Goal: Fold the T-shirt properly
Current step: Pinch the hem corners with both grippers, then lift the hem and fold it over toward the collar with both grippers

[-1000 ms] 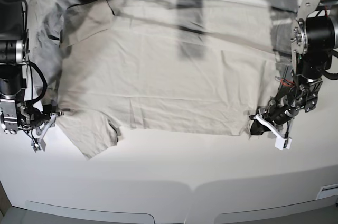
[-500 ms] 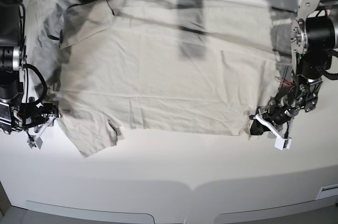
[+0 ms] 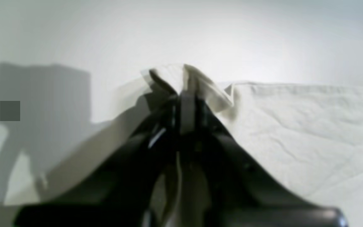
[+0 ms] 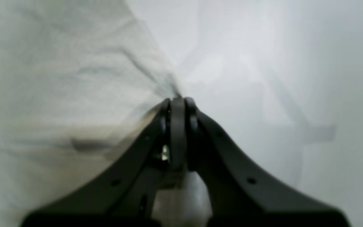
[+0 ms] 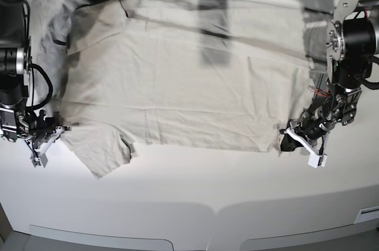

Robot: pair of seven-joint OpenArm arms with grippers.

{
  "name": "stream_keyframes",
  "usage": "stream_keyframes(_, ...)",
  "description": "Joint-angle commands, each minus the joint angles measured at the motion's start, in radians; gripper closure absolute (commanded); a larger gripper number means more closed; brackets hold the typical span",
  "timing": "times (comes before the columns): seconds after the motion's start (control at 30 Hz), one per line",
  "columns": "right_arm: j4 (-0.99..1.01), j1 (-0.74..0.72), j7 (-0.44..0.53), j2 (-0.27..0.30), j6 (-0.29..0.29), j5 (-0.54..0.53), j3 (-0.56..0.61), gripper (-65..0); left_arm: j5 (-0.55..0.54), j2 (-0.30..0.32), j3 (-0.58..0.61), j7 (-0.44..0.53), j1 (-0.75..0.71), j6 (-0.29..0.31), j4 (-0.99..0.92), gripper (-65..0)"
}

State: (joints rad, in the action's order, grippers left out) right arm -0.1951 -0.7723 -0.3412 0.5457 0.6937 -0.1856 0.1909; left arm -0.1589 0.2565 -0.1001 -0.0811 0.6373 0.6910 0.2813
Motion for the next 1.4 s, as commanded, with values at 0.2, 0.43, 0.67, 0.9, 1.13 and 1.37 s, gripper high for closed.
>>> stream_keyframes(0.2, -0.037, -0.089, 0.015, 0.006, 0.004, -0.005, 0.000, 0.0, -0.033, 0.007, -0.002, 0.064, 0.028, 0.007, 0.013, 0.0)
stream_keyframes(0.43, -0.086, -0.095, 0.012, 0.008, 0.004, -0.005, 0.000, 0.0, -0.033, 0.008, -0.004, 0.105, 0.028, 0.007, 0.018, 0.0)
stream_keyframes(0.67, -0.092, -0.094, -0.011, 0.042, 0.004, -0.074, 0.000, 0.0, -0.113, 0.014, -0.004, 0.014, 0.028, 0.007, 0.090, 0.0)
stream_keyframes(0.9, -0.105, -0.094, -0.087, 0.090, 0.004, -0.195, 0.000, 0.0, -0.294, 0.066, -0.004, -0.233, 0.027, 0.007, 0.227, 0.0)
stream_keyframes(1.13, -0.227, -0.084, -0.257, 0.095, 0.004, -0.354, 0.000, 0.0, -0.410, 0.151, -0.004, -0.280, 0.027, 0.007, 0.256, 0.0)
stream_keyframes(1.37, -0.428, 0.006, -0.444, 0.097, 0.004, -0.568, 0.000, 0.0, -0.496, 0.233, -0.004, -0.349, 0.012, 0.007, 0.257, 0.0)
